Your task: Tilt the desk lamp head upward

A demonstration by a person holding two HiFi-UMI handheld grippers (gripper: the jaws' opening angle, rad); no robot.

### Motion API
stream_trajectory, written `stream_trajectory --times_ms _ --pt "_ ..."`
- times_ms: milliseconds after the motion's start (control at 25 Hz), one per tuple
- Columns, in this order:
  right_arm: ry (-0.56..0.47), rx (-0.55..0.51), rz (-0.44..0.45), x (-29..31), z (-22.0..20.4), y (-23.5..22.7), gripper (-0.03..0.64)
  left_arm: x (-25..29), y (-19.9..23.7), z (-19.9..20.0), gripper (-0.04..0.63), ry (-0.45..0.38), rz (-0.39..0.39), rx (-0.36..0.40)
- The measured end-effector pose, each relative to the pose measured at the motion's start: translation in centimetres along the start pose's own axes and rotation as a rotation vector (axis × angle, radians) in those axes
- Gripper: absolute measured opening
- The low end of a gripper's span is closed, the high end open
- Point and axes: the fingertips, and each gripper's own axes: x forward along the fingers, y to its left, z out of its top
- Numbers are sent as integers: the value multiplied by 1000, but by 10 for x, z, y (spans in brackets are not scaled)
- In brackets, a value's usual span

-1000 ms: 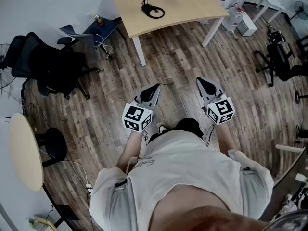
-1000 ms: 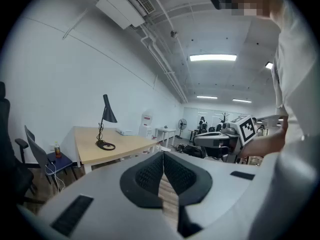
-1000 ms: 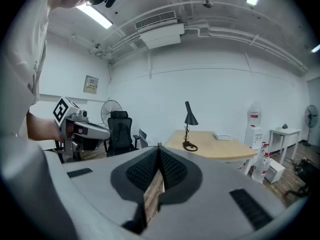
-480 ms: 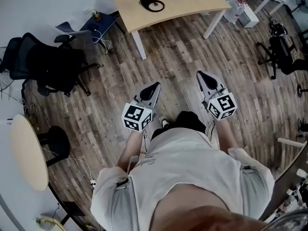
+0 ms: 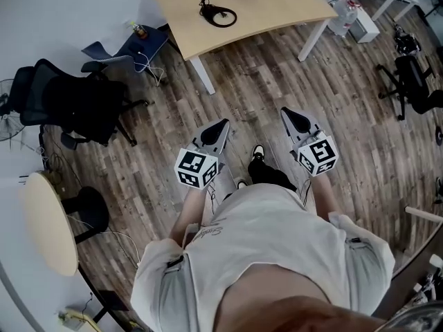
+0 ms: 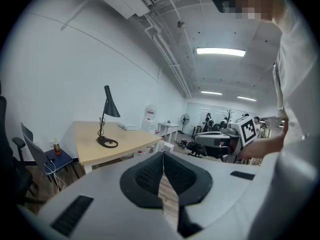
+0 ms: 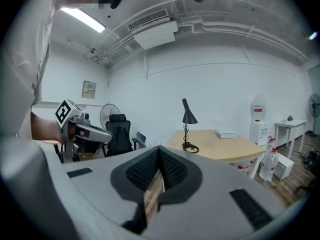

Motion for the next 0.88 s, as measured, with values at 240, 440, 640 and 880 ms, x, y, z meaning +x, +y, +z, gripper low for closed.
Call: stream_trajectory --times_ms 240,440,640,880 --pt "-23 -8 64 60 11 -48 -6 44 44 42 15 -7 51 30" --pt "-57 -3 119 106 28 -76 -6 78 72 63 15 0 82 26" --pt "-45 17 159 150 28 -104 -6 116 97 75 15 4 90 17" --pt "19 17 193 195 17 -105 -5 136 140 82 15 -10 100 -29"
